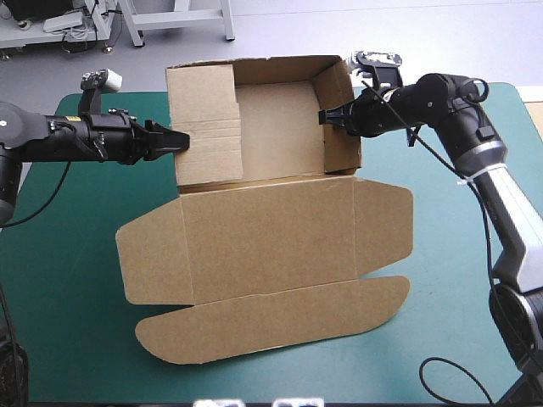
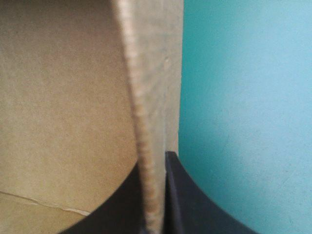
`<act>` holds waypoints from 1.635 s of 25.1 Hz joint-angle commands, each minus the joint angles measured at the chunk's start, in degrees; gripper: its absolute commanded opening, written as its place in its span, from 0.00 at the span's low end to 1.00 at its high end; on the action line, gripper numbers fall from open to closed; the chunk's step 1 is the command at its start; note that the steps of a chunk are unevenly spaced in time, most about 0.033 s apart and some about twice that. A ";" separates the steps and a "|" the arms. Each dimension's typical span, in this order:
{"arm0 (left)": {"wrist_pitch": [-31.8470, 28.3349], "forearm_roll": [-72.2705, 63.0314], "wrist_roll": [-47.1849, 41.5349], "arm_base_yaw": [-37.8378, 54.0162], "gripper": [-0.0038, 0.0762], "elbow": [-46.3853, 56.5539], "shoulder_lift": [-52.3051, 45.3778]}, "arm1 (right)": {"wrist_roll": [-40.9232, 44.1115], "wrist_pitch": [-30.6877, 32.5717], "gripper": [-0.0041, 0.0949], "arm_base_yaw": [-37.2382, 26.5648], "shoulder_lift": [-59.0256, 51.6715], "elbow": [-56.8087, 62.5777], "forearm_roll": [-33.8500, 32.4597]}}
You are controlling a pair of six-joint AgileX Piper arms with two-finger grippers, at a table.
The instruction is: Fold the box
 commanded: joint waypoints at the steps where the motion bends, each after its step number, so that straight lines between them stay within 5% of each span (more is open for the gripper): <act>1: -2.47 3.36 -4.31 -0.41 0.48 -1.58 -2.09 | 1.71 -2.66 0.04 2.63 -2.94 -1.55 0.71; 6: -5.10 6.51 -7.06 -0.51 0.42 -1.58 -2.09 | 2.97 -2.80 0.04 4.75 -2.94 -1.55 0.13; 10: -6.56 10.01 -7.07 -2.81 0.04 -1.58 -1.99 | 4.39 -2.45 0.04 7.31 -2.94 -1.55 -1.44; 18: -8.63 30.87 -22.17 -15.31 0.04 -1.46 0.76 | 12.74 7.22 0.04 7.89 -2.36 -0.74 -16.59; 31: -11.29 36.65 -24.43 -21.07 0.04 -1.58 16.42 | 9.68 9.17 0.04 7.78 12.68 -0.37 -17.01; 34: -9.78 37.03 -22.84 -21.07 0.05 -1.58 17.06 | 6.63 11.22 0.13 7.78 13.49 -0.47 -17.57; 37: -8.67 37.16 -21.32 -21.07 0.12 -1.58 17.05 | 6.63 12.72 0.33 7.78 13.50 -0.47 -20.91; 41: -8.67 36.49 -19.23 -21.07 0.33 -1.58 17.05 | 6.63 14.98 0.49 7.78 13.39 -1.92 -23.19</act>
